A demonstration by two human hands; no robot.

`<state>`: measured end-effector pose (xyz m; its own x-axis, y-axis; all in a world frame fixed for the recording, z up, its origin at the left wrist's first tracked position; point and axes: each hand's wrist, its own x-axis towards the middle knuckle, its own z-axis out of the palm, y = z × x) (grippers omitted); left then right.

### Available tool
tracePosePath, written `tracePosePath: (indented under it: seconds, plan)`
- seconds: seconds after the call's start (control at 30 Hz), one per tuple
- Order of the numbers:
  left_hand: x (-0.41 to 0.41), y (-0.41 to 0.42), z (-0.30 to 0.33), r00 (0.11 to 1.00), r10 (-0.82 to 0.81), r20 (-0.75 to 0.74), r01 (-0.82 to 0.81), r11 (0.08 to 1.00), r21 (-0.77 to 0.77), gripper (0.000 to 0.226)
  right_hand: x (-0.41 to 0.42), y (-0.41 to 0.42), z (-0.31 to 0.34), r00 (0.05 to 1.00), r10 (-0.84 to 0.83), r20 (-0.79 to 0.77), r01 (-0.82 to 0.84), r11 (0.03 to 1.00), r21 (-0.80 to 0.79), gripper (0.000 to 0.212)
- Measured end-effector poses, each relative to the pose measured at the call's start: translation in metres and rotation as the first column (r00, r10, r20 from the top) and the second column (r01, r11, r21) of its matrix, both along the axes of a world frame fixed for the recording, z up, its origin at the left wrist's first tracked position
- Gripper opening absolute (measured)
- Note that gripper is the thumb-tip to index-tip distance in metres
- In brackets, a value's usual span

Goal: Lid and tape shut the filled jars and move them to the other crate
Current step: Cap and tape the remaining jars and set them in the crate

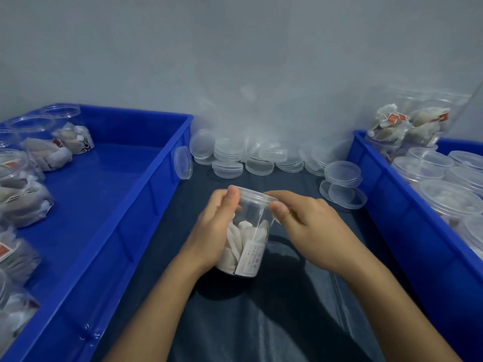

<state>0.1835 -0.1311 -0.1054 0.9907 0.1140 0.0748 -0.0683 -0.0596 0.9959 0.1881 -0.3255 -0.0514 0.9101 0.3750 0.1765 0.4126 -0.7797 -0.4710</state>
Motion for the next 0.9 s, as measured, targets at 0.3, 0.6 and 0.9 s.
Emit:
tracePosePath:
  seconds: [0.3, 0.6, 0.9]
  plan:
    - [-0.03, -0.033, -0.008, 0.885, 0.182, 0.428, -0.43, 0.671, 0.604, 0.069, -0.005, 0.014, -0.005, 0.98, -0.182, 0.083, 0.182, 0.983, 0.008, 0.032]
    - [-0.017, -0.021, -0.008, 0.942, 0.203, 0.266, -0.325, 0.751, 0.575, 0.09, -0.001, -0.009, -0.006, 0.995, -0.094, 0.031, 0.09, 0.989, 0.12, 0.036]
    - [-0.015, -0.024, -0.007, 0.956, 0.19, 0.222, -0.223, 0.965, 0.135, 0.081, -0.003, -0.006, -0.002, 0.991, -0.13, 0.031, 0.13, 0.991, -0.014, 0.042]
